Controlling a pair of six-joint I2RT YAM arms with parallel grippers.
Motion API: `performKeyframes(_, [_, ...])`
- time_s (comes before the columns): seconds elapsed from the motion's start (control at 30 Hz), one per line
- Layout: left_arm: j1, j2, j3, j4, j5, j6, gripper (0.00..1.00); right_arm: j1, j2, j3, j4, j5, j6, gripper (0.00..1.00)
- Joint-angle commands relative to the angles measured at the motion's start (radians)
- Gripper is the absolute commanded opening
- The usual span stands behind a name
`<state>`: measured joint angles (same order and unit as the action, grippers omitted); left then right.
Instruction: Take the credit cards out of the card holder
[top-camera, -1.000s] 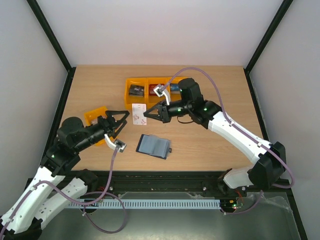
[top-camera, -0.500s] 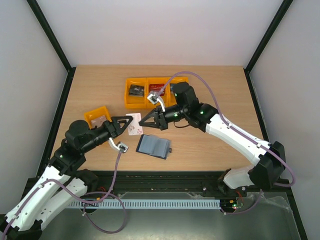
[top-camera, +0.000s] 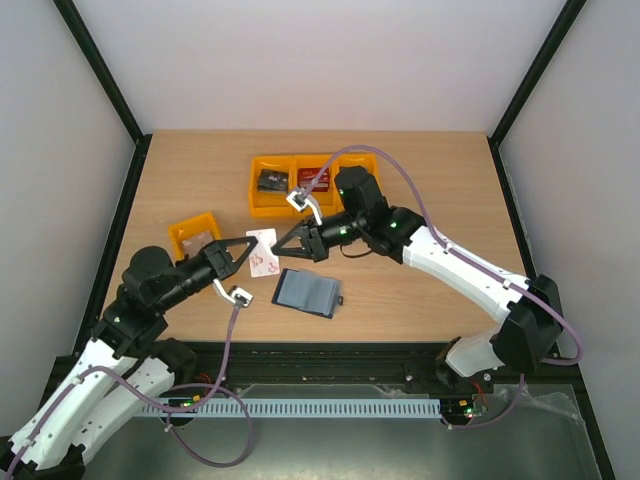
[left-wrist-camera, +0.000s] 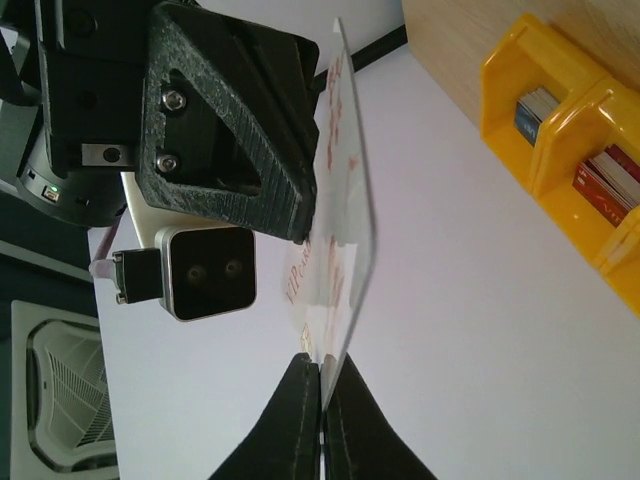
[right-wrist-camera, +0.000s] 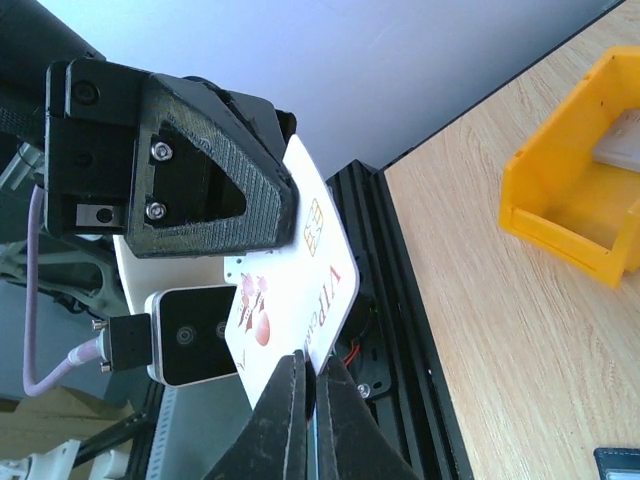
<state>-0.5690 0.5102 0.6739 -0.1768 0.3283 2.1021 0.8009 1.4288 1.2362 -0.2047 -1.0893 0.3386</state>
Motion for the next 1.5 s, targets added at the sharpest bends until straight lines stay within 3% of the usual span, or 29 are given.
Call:
performKeyframes(0.0, [-0.005, -0.031, -0.015, -0.033, -0.010, 0.065, 0.02, 0.007, -0.002, 0.047, 0.022, 0.105, 0.004, 0.07])
performKeyframes(0.1, [-0.004, -0.049, -0.012, -0.074, -0.123, -0.013, 0.02, -0.019, -0.010, 0.060, -0.044, 0.293, 0.016, 0.53])
performKeyframes(0.17, [-0.004, -0.046, 0.001, -0.106, -0.244, -0.095, 0.02, -0.043, -0.027, 0.055, -0.067, 0.386, 0.023, 0.72])
performKeyframes(0.23, [-0.005, -0.004, 0.045, -0.167, -0.388, -0.195, 0.02, -0.074, -0.050, 0.037, -0.071, 0.444, 0.032, 0.99])
performKeyframes(0.3, [-0.004, 0.074, 0.123, -0.273, -0.543, -0.330, 0.02, -0.104, -0.072, 0.021, -0.079, 0.486, 0.041, 0.99])
performKeyframes(0.43, [-0.005, 0.327, 0.368, -0.638, -0.753, -0.769, 0.02, -0.154, -0.084, 0.010, -0.127, 0.560, 0.038, 0.99])
performKeyframes(0.57, [0.014, 0.575, 0.524, -0.996, -0.791, -1.136, 0.02, -0.177, -0.090, -0.002, -0.154, 0.584, 0.024, 0.99])
performKeyframes(0.67, [0.081, 0.675, 0.528, -1.079, -0.770, -1.236, 0.02, -0.186, -0.103, -0.016, -0.152, 0.588, 0.015, 0.98])
performKeyframes(0.93, [0.300, 0.804, 0.438, -0.915, -0.836, -1.283, 0.02, -0.198, -0.104, -0.024, -0.157, 0.595, 0.003, 0.99])
performKeyframes(1.17, [0.364, 0.907, 0.362, -0.660, -0.848, -1.336, 0.02, -0.204, -0.088, -0.016, -0.155, 0.597, 0.007, 0.99])
performKeyframes(1.47, [0.407, 1.017, 0.321, -0.416, -0.918, -1.288, 0.02, -0.209, -0.090, -0.024, -0.161, 0.599, -0.001, 0.99])
